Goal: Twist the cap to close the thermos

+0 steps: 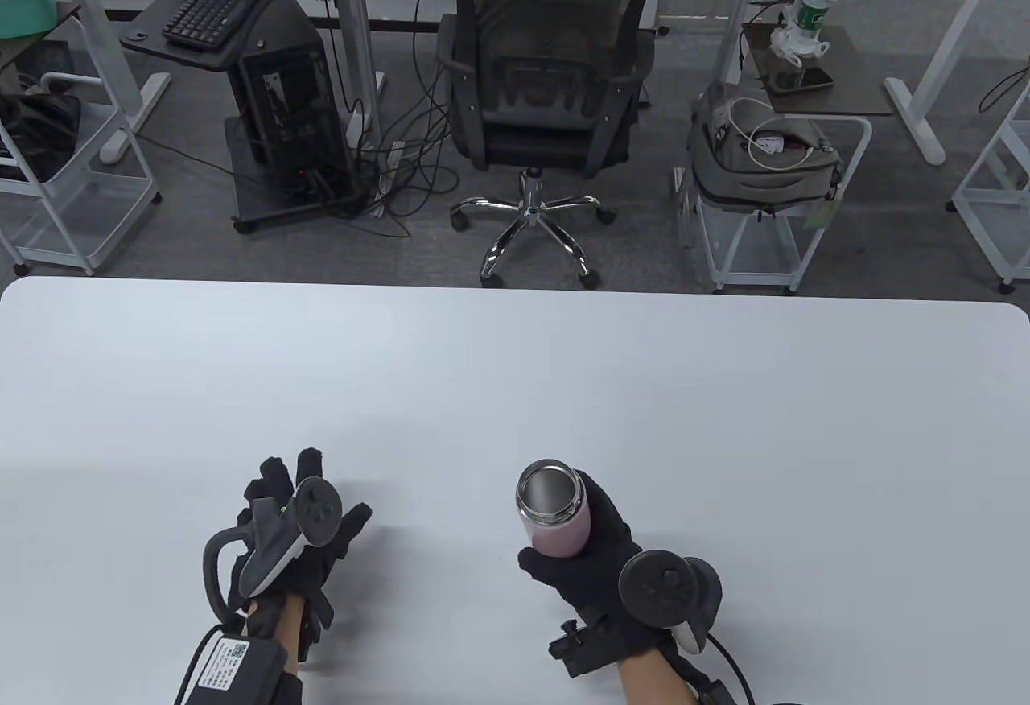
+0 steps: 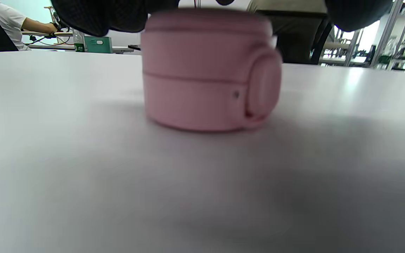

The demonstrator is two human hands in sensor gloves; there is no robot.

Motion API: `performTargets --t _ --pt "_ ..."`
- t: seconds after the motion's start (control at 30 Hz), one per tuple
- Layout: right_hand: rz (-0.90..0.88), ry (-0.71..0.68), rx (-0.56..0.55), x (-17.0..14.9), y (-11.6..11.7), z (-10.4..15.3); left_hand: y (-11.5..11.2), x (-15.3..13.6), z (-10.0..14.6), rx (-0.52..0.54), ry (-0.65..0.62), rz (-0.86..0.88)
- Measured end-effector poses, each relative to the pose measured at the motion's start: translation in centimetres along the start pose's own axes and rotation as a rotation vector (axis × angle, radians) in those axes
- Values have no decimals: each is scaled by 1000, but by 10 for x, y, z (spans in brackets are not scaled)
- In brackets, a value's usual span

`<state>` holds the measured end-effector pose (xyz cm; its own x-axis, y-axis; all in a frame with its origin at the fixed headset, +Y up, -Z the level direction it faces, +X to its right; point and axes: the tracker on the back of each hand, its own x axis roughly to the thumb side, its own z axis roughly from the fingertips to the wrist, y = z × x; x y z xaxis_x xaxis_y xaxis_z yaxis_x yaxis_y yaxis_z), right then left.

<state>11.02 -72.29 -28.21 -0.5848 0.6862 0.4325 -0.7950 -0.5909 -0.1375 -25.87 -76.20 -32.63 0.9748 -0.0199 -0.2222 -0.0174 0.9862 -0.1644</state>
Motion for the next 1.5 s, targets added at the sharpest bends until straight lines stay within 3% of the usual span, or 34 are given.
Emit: performTargets --t 0.33,0.67,0.83,1.0,1.13,1.3,1.5 --pt "2 18 14 -1 1 0 -13 10 -6 -24 88 -103" --pt "1 19 22 -2 2 0 -8 10 -4 48 80 -64" --pt "-4 19 49 1 8 0 39 17 11 186 1 105" --pt "5 16 90 5 18 1 113 34 48 297 -187 454" --pt "19 21 121 9 25 2 152 64 75 306 -375 567" --pt "41 15 128 12 28 3 182 110 107 354 -533 465" --pt "47 15 120 11 27 3 185 150 119 344 -562 236"
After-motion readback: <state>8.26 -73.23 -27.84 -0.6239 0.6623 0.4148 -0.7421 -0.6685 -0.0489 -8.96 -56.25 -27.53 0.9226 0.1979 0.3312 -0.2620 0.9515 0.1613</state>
